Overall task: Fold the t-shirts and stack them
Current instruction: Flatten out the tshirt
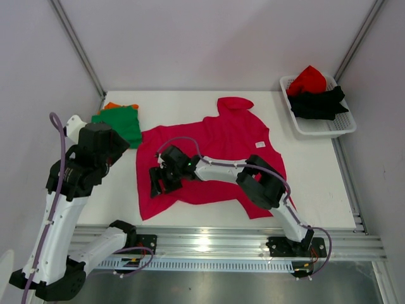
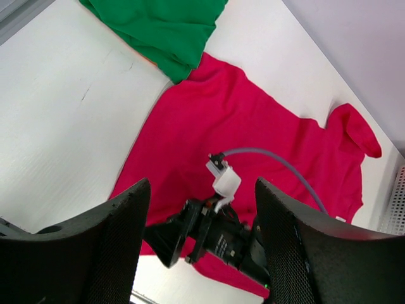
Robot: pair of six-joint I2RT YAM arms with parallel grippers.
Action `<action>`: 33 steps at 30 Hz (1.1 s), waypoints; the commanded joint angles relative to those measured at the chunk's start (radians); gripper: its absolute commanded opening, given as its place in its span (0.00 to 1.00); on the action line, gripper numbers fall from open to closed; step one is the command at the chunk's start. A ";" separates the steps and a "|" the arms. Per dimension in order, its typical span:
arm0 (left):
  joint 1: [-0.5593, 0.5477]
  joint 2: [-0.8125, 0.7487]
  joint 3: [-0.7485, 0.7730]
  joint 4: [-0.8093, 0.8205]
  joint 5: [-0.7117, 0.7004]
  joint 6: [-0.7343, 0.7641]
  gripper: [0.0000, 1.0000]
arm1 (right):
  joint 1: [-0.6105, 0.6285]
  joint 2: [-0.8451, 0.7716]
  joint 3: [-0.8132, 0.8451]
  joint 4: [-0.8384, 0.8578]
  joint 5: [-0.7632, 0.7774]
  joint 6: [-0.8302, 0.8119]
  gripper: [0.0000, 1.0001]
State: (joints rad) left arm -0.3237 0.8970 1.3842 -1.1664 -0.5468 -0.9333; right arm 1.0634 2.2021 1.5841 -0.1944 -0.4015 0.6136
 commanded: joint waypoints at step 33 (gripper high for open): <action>0.020 0.080 -0.016 0.068 0.033 0.071 0.71 | -0.195 -0.603 -0.507 -0.102 0.679 0.139 0.80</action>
State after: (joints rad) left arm -0.3153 0.9668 1.3701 -1.1244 -0.5194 -0.8890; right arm 0.8719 1.6474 1.1275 -0.2562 0.1654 0.6880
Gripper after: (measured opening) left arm 0.706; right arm 0.798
